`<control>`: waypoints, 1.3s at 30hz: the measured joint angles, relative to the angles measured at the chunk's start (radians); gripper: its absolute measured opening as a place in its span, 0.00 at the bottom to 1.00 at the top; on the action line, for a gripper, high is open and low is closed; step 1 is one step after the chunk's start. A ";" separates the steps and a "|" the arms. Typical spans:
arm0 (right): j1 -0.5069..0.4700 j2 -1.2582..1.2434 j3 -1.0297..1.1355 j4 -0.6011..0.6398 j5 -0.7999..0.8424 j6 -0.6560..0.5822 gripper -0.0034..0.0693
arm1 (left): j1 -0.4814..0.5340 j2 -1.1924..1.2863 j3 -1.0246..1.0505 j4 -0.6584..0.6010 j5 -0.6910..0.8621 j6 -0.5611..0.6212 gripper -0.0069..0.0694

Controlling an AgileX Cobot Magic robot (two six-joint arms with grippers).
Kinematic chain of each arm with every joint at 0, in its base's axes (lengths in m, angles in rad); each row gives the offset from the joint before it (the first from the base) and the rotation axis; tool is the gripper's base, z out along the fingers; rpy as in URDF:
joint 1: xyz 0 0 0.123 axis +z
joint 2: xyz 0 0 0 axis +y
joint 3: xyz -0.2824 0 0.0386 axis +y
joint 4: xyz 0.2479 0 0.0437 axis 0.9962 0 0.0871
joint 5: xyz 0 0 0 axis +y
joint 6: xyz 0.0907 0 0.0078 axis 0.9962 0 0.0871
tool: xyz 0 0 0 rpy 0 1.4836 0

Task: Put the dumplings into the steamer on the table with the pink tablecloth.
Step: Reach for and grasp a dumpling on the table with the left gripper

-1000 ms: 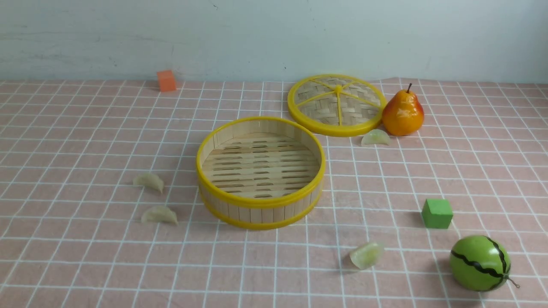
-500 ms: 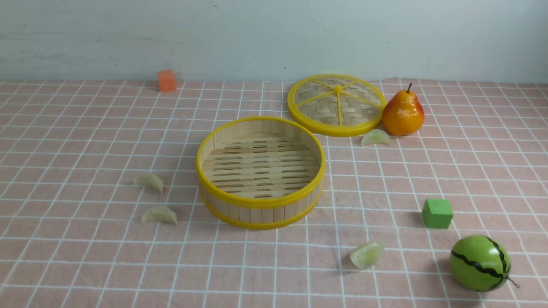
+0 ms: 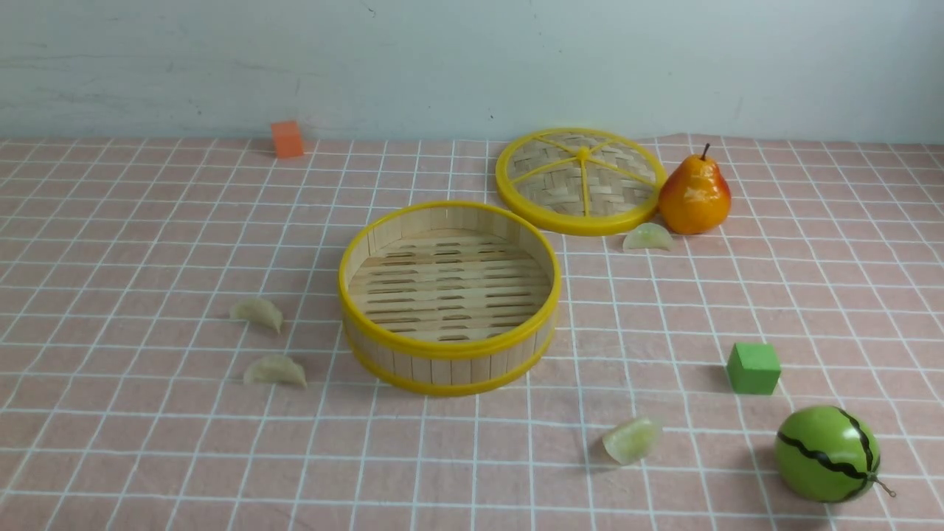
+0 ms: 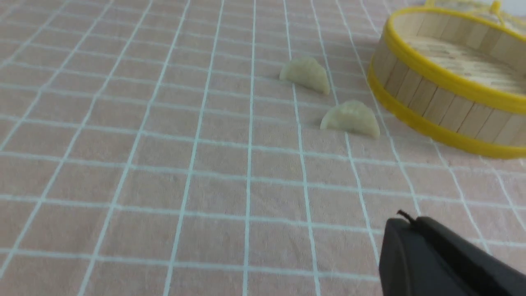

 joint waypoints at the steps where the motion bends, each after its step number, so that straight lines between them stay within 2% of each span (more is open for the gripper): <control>1: 0.000 0.000 0.000 0.000 -0.048 -0.005 0.38 | 0.000 0.000 0.000 0.000 -0.048 0.000 0.07; 6: 0.000 0.000 0.000 0.000 -0.367 -0.016 0.38 | 0.000 0.000 0.000 -0.006 -0.291 0.000 0.07; 10: 0.000 0.000 0.000 0.000 -0.606 0.032 0.38 | 0.000 0.000 0.000 -0.008 -0.495 0.000 0.08; 13: 0.000 0.000 0.000 0.002 -0.699 0.090 0.38 | 0.000 0.000 0.000 -0.012 -0.605 -0.039 0.08; 17: 0.000 0.000 0.000 0.003 -0.727 0.204 0.36 | 0.000 0.000 0.000 -0.012 -0.720 -0.253 0.08; 18: 0.000 0.000 -0.002 0.003 -0.727 0.208 0.36 | 0.000 0.000 0.000 -0.012 -0.724 -0.266 0.08; 19: 0.000 0.000 -0.019 0.003 -0.705 0.227 0.31 | 0.000 0.000 -0.020 0.001 -0.719 -0.364 0.07; 21: 0.000 0.004 -0.068 0.003 -0.641 0.230 0.22 | 0.000 0.000 -0.085 0.051 -0.647 -0.431 0.07; 24: 0.000 0.077 -0.192 0.003 -0.519 0.223 0.04 | 0.000 0.069 -0.261 0.157 -0.472 -0.451 0.07; 28: 0.000 0.249 -0.306 -0.028 -0.355 0.138 0.03 | 0.000 0.289 -0.449 0.227 -0.304 -0.451 0.07; 32: 0.000 0.452 -0.375 -0.090 -0.217 0.005 0.04 | 0.000 0.566 -0.551 0.221 -0.142 -0.490 0.07; 36: 0.005 0.656 -0.447 -0.061 -0.031 -0.008 0.04 | -0.010 0.837 -0.638 0.098 0.100 -0.522 0.07; 39: 0.029 0.757 -0.512 -0.018 0.086 -0.010 0.04 | -0.056 0.983 -0.728 -0.030 0.220 -0.409 0.07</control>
